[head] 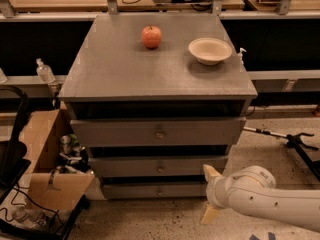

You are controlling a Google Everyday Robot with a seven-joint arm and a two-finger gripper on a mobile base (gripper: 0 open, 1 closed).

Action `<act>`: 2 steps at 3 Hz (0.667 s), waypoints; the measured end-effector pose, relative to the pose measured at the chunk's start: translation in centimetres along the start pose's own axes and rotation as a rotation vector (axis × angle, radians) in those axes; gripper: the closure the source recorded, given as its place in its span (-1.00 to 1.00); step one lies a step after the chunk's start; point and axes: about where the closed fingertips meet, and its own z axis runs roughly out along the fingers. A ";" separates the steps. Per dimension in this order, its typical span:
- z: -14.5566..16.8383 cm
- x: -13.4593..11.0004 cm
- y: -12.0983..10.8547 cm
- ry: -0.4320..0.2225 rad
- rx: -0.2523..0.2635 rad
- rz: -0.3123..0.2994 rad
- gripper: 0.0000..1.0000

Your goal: Open bottom drawer

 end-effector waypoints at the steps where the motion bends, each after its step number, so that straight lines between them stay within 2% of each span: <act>1: 6.2 0.6 -0.7 -0.022 -0.017 0.011 -1.00; 2: 9.7 1.5 -1.4 0.004 -0.021 -0.019 -1.00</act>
Offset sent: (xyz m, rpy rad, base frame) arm 0.0556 0.0413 -0.1520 -0.0655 -0.0035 0.0306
